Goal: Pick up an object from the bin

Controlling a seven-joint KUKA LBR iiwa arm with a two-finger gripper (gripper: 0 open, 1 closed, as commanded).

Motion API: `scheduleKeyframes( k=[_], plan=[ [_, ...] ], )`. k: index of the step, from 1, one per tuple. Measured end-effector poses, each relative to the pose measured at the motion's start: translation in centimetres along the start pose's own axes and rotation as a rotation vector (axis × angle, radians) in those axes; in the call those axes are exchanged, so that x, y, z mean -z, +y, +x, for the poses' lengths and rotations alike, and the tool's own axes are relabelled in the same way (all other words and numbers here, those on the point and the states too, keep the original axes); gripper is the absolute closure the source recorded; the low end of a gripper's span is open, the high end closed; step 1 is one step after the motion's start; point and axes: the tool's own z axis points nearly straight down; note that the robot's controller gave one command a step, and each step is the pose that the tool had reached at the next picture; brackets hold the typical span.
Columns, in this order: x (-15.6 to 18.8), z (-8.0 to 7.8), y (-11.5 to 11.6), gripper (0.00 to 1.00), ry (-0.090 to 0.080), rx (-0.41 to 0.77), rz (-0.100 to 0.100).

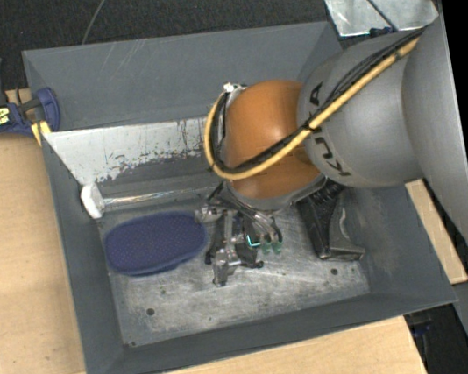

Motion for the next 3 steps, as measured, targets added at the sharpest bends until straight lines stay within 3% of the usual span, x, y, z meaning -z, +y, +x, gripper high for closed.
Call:
scheduleKeyframes(
  k=[1,2,3],
  plan=[
    [-5.0,-3.3,1.0,0.0,-0.022,0.13,0.002],
    [-4.2,-3.9,1.2,1.0,-0.046,0.127,-0.004],
    [9.6,-1.5,-0.1,1.0,-0.016,0.146,0.0]
  ],
)
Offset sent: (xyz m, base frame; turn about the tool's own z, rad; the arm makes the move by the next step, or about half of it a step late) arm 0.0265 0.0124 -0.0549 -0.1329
